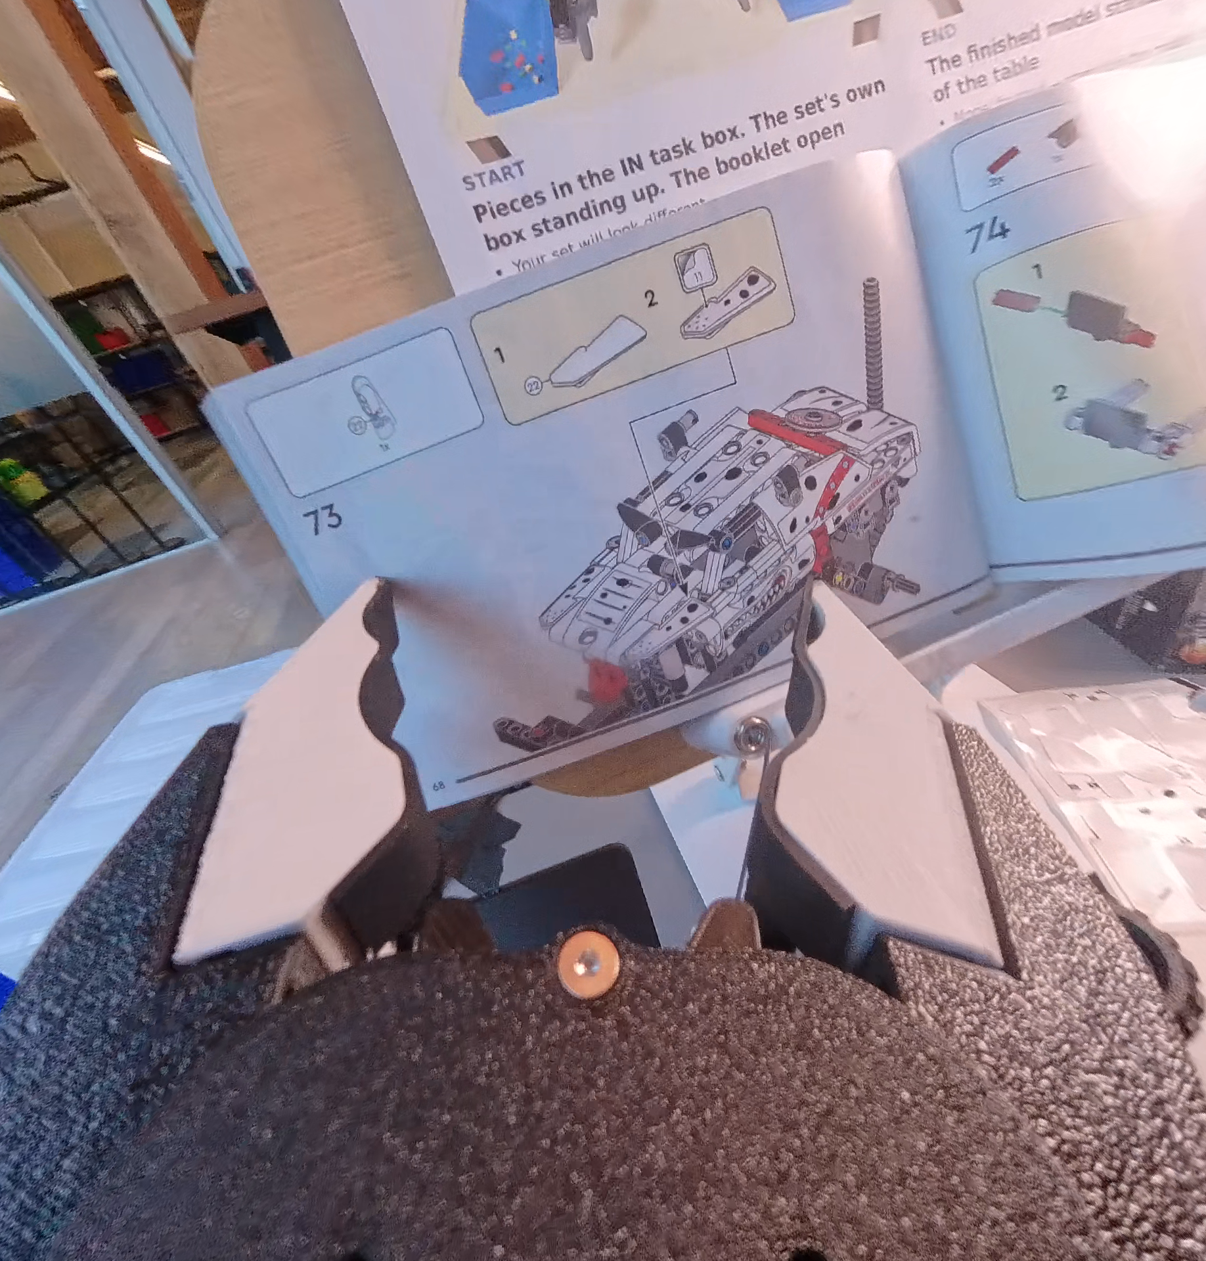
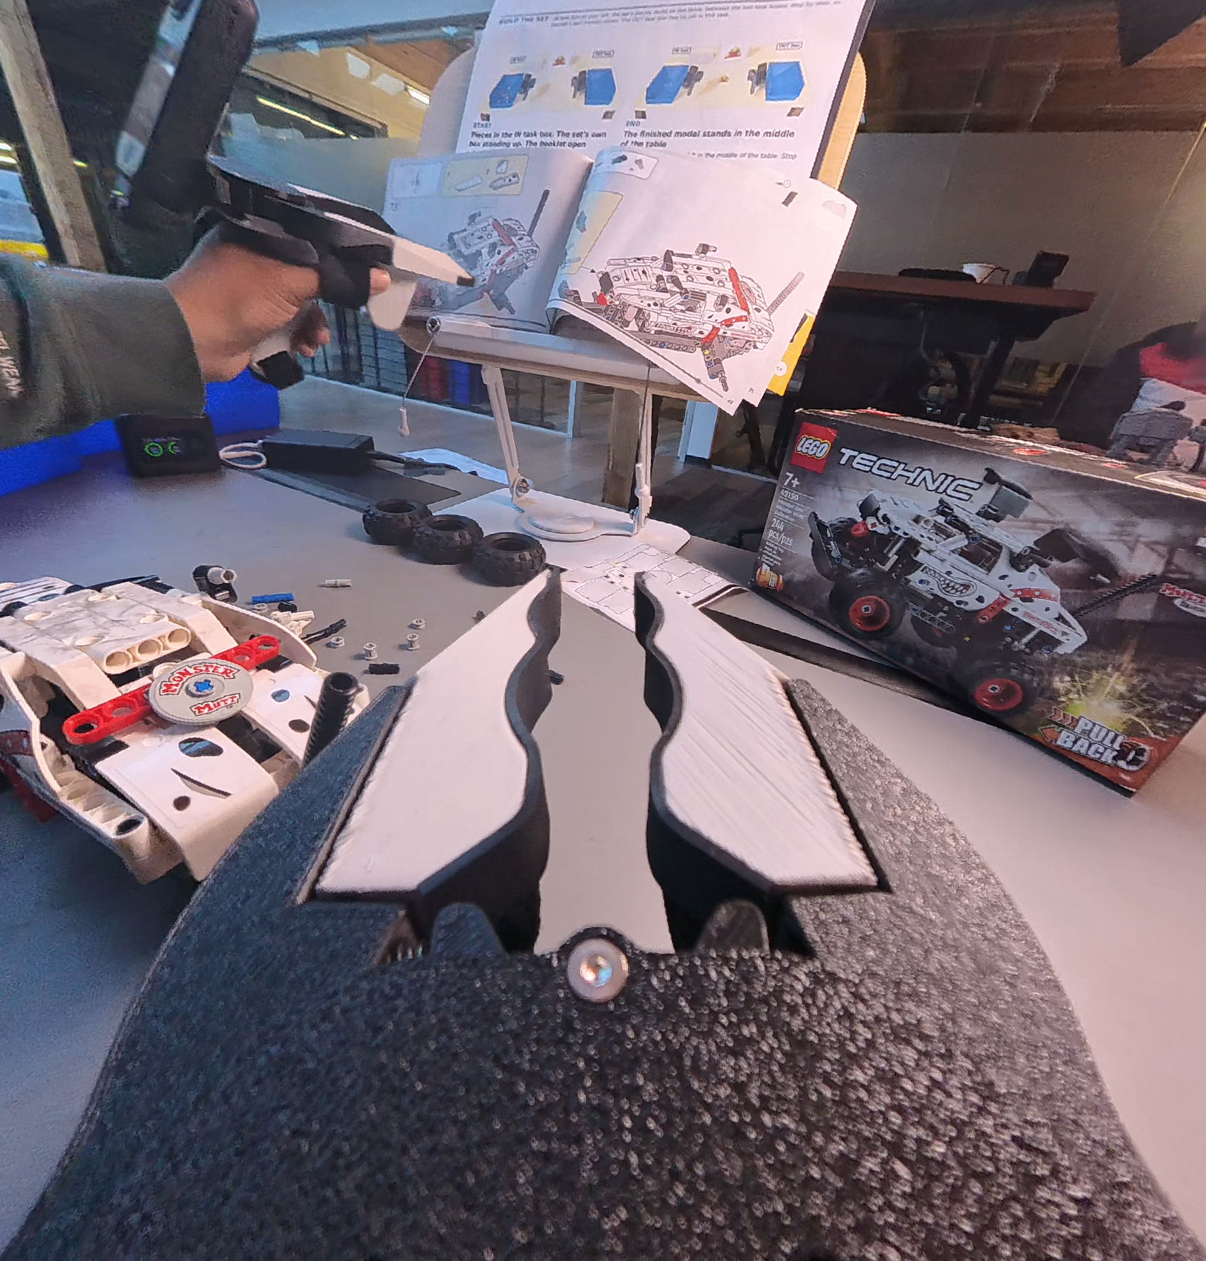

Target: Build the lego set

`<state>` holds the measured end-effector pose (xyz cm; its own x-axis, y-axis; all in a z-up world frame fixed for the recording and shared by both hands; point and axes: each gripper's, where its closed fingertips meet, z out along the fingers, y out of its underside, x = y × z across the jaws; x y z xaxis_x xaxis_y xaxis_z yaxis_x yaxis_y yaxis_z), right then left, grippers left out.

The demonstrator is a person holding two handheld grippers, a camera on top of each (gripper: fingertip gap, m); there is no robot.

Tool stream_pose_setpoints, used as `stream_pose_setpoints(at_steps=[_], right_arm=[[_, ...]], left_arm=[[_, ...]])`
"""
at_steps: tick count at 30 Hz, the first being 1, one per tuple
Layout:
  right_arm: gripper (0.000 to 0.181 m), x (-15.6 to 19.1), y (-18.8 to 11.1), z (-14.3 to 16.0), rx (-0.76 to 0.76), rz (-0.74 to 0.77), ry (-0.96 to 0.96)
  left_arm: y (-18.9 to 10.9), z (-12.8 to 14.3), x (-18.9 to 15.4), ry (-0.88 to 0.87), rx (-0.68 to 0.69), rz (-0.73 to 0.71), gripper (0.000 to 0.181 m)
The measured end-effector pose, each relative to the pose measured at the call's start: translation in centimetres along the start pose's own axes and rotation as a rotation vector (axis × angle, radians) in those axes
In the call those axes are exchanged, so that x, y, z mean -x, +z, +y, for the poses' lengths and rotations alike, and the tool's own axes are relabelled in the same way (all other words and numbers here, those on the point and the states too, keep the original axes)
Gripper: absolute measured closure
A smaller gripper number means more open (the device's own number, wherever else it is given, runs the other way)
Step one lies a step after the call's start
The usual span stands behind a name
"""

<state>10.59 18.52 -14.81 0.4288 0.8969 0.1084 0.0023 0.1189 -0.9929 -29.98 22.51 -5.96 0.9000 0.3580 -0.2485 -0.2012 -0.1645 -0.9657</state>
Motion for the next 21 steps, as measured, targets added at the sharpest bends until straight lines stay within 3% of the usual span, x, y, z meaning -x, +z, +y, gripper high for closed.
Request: stream_pose_setpoints(at_steps=[3,6,11,21], right_arm=[[0.161,-0.5,0.1,0.2,0.007,0.009,0.013],[0.161,-0.7,0.1,0.2,0.005,0.014,0.027],[0.161,-0.6,0.2,0.3,0.009,0.010,0.021],[0.161,-0.5,0.3,0.4,0.013,0.006,0.013]], left_arm=[[0.4,-0.2,-0.1,0.011,-0.026,-0.072,0.070],[0.0,-0.4,-0.4,0.011,-0.062,-0.084,0.109],[-0.1,-0.4,-1.3,0.049,-0.058,-0.056,0.133],[-2.0,-2.2,-2.5,-0.038,-0.104,0.022,0.141]])
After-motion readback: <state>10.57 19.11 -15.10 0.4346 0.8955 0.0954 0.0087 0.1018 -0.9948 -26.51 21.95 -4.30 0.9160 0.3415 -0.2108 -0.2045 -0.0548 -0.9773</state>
